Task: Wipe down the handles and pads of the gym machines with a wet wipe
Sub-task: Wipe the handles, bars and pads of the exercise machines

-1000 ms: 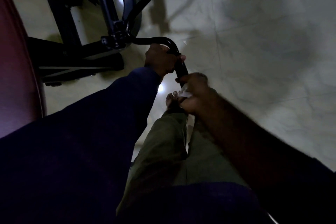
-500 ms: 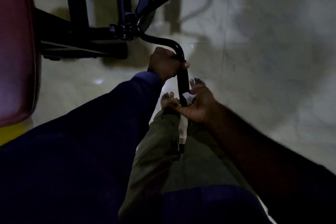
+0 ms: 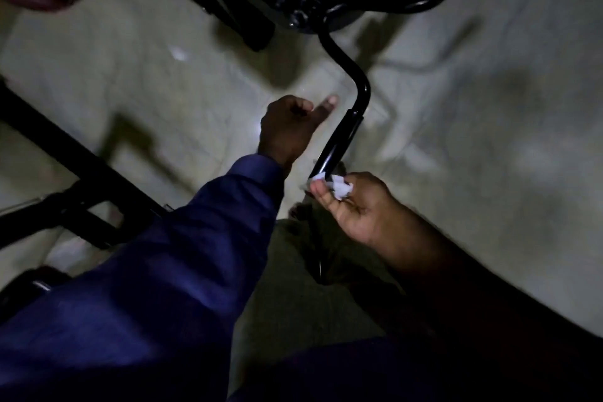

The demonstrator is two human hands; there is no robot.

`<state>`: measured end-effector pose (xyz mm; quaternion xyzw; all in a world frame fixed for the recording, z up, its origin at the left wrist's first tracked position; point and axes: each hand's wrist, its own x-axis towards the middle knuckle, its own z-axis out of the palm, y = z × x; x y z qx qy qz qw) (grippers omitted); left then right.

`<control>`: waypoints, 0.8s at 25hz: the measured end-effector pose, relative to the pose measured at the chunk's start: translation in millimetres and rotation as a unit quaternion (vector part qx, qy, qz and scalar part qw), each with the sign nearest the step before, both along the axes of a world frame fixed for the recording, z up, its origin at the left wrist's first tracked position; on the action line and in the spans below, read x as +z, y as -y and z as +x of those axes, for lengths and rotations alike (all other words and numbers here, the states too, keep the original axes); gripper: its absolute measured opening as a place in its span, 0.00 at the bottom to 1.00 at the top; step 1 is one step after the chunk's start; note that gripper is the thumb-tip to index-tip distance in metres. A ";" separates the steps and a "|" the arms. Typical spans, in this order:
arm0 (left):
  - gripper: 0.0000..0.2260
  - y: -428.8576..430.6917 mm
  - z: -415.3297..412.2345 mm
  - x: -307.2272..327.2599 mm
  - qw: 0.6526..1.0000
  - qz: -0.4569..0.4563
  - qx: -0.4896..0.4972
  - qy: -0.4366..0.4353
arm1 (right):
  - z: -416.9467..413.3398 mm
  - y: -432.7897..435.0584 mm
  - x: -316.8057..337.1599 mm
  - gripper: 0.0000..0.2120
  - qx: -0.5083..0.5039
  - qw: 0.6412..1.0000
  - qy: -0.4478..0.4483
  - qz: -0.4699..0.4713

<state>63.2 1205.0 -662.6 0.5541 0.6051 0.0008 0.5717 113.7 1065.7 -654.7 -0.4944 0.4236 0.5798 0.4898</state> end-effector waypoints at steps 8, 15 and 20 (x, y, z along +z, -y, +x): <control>0.32 81.3 -71.7 3.6 0.851 -0.299 0.394 0.176 | 41.5 0.2 -27.3 0.20 0.587 0.234 0.715 0.300; 0.23 120.2 -71.6 6.4 0.837 -0.228 0.444 0.227 | 86.1 -20.2 -43.5 0.13 0.602 -0.022 0.726 0.331; 0.15 117.2 -49.0 16.7 0.930 -0.114 0.317 0.145 | 87.8 -7.8 -44.8 0.16 0.594 0.085 0.775 0.199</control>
